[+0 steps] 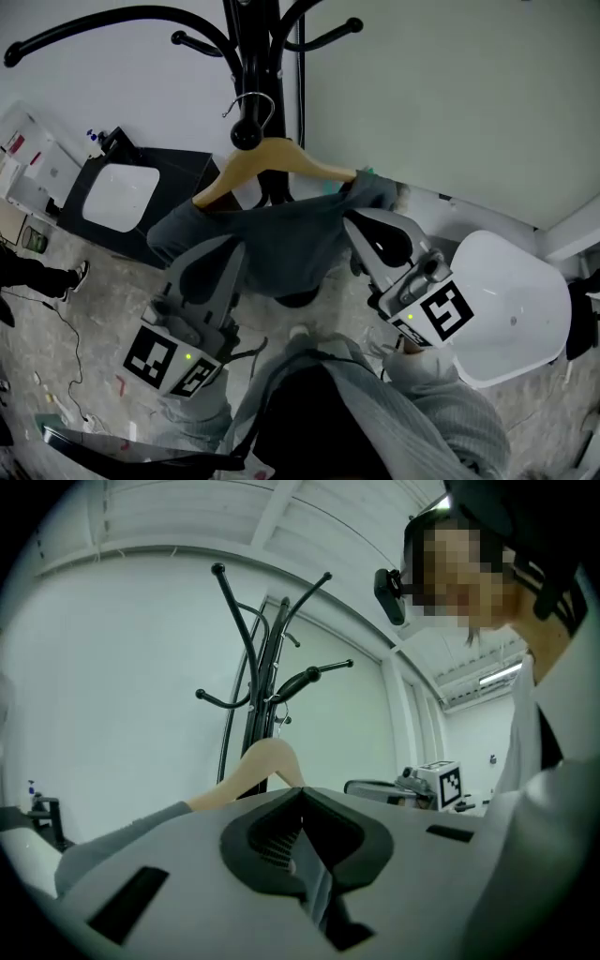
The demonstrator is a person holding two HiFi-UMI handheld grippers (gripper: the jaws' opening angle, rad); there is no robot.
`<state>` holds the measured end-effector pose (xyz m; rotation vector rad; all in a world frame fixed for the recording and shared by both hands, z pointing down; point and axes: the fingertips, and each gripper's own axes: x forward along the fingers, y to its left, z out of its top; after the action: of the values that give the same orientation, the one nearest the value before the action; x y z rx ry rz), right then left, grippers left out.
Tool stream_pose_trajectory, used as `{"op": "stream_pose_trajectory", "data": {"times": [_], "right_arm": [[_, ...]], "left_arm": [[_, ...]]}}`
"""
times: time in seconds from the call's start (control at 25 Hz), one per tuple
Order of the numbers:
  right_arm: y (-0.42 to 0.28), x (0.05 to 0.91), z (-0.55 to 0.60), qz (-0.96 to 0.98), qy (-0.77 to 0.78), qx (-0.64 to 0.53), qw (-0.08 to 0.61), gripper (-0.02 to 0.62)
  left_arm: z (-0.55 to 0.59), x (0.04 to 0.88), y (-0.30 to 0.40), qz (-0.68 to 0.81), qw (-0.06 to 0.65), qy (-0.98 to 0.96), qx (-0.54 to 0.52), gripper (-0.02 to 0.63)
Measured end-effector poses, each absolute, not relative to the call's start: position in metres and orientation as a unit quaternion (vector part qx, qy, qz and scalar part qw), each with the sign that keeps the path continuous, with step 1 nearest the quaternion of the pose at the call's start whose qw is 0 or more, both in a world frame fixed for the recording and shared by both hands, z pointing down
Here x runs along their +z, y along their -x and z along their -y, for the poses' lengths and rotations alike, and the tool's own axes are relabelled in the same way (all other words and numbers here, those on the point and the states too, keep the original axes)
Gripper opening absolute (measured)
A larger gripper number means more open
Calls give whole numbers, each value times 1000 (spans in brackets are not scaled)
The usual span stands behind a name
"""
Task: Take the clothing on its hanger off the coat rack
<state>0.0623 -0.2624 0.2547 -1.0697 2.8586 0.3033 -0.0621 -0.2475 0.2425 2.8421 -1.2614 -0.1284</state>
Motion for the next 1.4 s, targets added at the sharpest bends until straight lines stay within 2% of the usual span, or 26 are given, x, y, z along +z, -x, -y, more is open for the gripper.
{"op": "stream_pose_trajectory", "data": {"times": [0.16,0.44,0.48,0.52,0.6,0.72,0.84,1.32,1.36,1.4], "right_arm": [[-67,233,284,-960,264,91,20,3],[-69,227,310,-985,137,76,-77,6],[-67,227,312,-986,121,74,-89,15],[-66,228,314,-987,103,70,-102,22],[-62,232,321,-987,67,62,-130,70],[-57,235,330,-985,19,45,-165,149],[-48,236,336,-982,-21,14,-185,175],[-10,297,331,-947,-120,-48,-294,173],[-10,300,328,-945,-123,-41,-300,171],[-10,302,325,-944,-125,-31,-304,159]], "left_arm": [[263,237,75,371,23,-928,-4,5],[280,217,107,390,8,-919,47,8],[282,213,110,390,5,-919,56,26],[285,210,112,385,0,-921,65,95],[290,205,112,367,-12,-926,88,183],[299,207,110,335,-30,-931,140,219],[308,219,105,285,-36,-938,195,222],[332,291,78,133,36,-943,303,219],[330,293,77,128,37,-944,302,216],[327,293,76,123,39,-945,299,179]]}}
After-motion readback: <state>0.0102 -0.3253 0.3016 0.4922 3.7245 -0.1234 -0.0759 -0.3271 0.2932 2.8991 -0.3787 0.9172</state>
